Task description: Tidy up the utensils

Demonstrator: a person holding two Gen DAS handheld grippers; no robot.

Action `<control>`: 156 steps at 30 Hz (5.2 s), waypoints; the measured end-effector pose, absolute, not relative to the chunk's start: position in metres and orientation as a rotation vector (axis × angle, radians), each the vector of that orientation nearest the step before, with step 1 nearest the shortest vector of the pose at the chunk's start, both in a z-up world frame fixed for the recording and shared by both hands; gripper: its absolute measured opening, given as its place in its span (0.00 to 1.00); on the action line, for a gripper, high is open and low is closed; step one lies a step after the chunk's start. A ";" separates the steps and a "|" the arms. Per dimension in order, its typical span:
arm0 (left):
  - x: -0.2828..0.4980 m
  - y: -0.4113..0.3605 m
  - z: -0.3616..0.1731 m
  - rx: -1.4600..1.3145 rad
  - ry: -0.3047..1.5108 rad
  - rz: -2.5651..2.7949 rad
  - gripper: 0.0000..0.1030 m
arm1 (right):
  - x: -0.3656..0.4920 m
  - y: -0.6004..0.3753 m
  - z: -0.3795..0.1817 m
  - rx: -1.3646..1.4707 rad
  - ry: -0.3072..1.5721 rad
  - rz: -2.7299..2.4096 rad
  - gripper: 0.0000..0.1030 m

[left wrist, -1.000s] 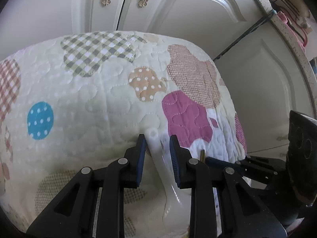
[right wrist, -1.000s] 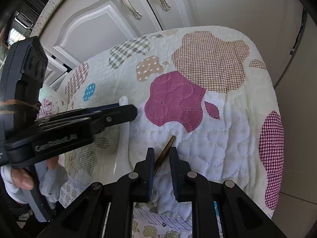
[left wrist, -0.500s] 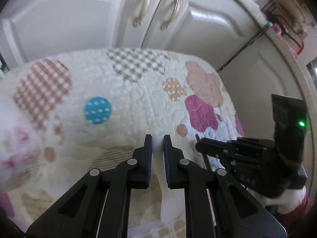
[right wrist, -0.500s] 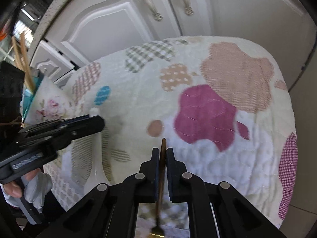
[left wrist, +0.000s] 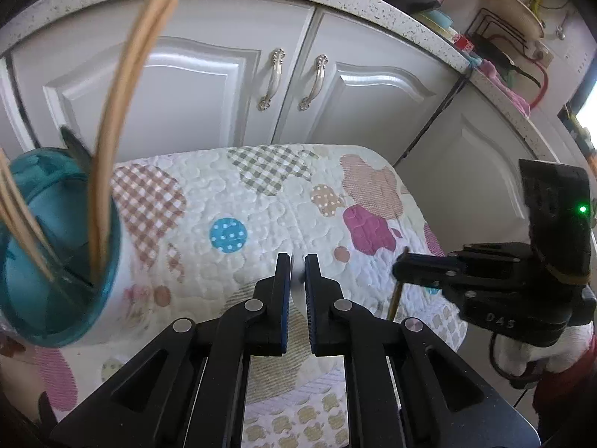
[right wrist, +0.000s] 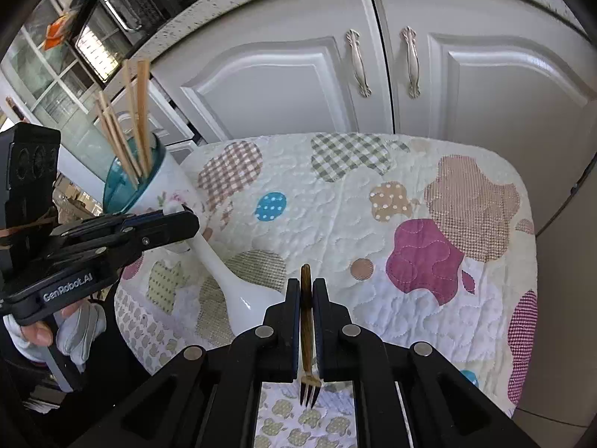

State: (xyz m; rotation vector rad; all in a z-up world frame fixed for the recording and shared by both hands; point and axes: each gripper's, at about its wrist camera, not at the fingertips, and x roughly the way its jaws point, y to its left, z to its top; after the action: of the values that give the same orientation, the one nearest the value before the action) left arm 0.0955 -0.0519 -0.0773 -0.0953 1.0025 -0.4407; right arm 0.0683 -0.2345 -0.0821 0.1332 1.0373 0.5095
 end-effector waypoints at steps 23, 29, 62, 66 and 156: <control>0.068 0.068 0.067 -0.107 0.748 -0.279 0.06 | 0.060 -0.175 0.048 0.043 0.767 0.677 0.06; 0.068 0.100 0.076 -0.087 0.725 -0.196 0.06 | 0.069 -0.141 0.080 0.008 0.709 0.751 0.06; 0.106 0.115 -0.020 -0.021 0.850 -0.057 0.06 | 0.158 -0.005 -0.004 -0.092 0.910 0.784 0.06; 0.106 0.122 -0.019 -0.075 0.863 -0.054 0.06 | 0.164 -0.021 -0.002 -0.004 0.923 0.775 0.06; 0.030 0.088 0.013 -0.084 0.720 0.122 0.27 | 0.060 -0.065 0.016 0.035 0.782 0.543 0.42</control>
State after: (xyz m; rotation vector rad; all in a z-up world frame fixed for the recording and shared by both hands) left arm 0.0302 0.0876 0.0126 -0.0843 0.7198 0.1217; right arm 0.0596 -0.0652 0.0164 0.0350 0.7816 0.5434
